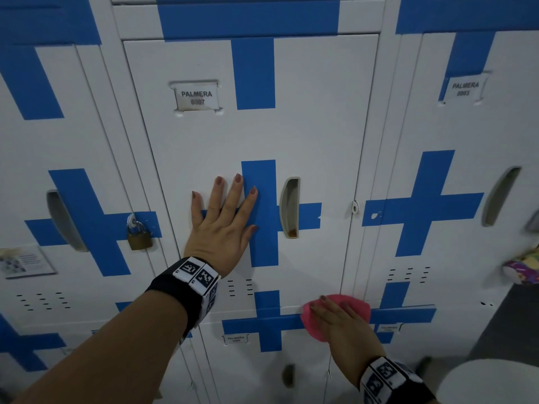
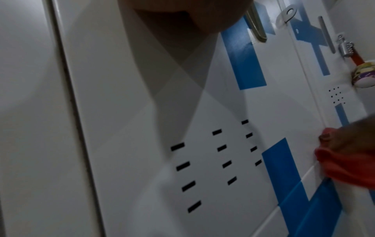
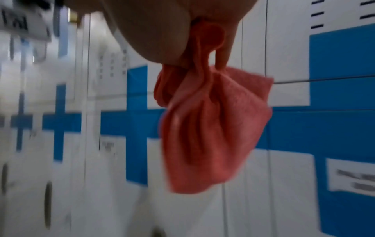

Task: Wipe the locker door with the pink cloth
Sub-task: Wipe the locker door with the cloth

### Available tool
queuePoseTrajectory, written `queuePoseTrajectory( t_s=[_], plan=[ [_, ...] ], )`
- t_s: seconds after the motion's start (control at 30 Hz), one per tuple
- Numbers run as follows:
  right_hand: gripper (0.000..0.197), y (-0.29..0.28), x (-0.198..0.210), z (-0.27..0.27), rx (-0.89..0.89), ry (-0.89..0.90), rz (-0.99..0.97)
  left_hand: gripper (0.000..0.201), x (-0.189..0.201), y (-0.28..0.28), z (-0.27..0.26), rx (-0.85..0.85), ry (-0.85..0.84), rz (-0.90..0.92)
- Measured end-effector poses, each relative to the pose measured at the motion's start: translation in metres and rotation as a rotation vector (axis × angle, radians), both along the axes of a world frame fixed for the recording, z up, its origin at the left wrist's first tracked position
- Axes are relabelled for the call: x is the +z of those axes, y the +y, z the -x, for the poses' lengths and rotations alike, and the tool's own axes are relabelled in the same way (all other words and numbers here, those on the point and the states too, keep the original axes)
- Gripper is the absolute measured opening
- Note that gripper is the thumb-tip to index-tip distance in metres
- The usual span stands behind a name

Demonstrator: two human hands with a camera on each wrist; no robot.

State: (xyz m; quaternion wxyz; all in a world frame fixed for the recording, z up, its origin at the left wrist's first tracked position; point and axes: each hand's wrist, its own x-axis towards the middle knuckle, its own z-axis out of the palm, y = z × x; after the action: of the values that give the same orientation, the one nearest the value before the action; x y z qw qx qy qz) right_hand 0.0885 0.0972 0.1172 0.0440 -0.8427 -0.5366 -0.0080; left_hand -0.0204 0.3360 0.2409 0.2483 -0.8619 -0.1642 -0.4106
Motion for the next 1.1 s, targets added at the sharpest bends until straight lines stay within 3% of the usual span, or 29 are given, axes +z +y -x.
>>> queuePoseTrajectory(
  t_s=[0.07, 0.13, 0.3, 0.4, 0.43, 0.6, 0.63, 0.73, 0.8, 0.9, 0.97, 1.1],
  plan=[
    [0.057, 0.003, 0.019, 0.005, -0.037, 0.153, -0.148, 0.064, 0.0, 0.0, 0.0, 0.003, 0.002, -0.002],
    [0.015, 0.01, 0.043, 0.007, -0.044, 0.131, -0.313, 0.064, 0.0, 0.0, 0.0, 0.002, 0.002, -0.001],
    [0.027, 0.025, 0.093, -0.007, -0.234, 0.376, -0.677, 0.064, 0.0, 0.0, 0.0, 0.001, -0.004, -0.004],
    [0.023, 0.027, 0.128, -0.004, -0.395, 0.909, -0.915, 0.065, -0.001, 0.0, 0.0, 0.0, -0.004, -0.004],
    [0.021, 0.027, 0.135, -0.001, -0.419, 0.979, -0.948, 0.066, -0.001, 0.0, -0.001, -0.004, -0.004, -0.003],
    [0.03, 0.023, 0.139, 0.017, -0.312, 1.433, -0.97, 0.067, -0.001, 0.001, 0.0, -0.018, -0.008, -0.006],
    [0.027, 0.024, 0.139, 0.018, -0.297, 1.442, -1.013, 0.067, -0.001, 0.001, 0.0, -0.02, -0.013, -0.008],
    [0.021, 0.027, 0.146, 0.018, -0.337, 1.353, -1.298, 0.067, -0.001, 0.001, 0.0, -0.027, -0.019, -0.013],
    [0.033, 0.032, 0.157, 0.015, -0.371, 1.24, -1.542, 0.068, -0.002, 0.001, -0.001, -0.028, -0.02, -0.016],
    [0.032, 0.043, 0.177, 0.017, -0.31, 0.954, -1.73, 0.069, -0.001, 0.002, 0.0, -0.028, -0.02, -0.016],
    [0.034, 0.056, 0.184, 0.024, -0.171, 0.682, -1.626, 0.069, -0.001, 0.002, 0.0, -0.028, -0.019, -0.012],
    [0.055, 0.083, 0.163, 0.026, -0.049, 0.017, -1.154, 0.069, -0.002, 0.002, 0.0, -0.043, -0.02, -0.014]
  ],
)
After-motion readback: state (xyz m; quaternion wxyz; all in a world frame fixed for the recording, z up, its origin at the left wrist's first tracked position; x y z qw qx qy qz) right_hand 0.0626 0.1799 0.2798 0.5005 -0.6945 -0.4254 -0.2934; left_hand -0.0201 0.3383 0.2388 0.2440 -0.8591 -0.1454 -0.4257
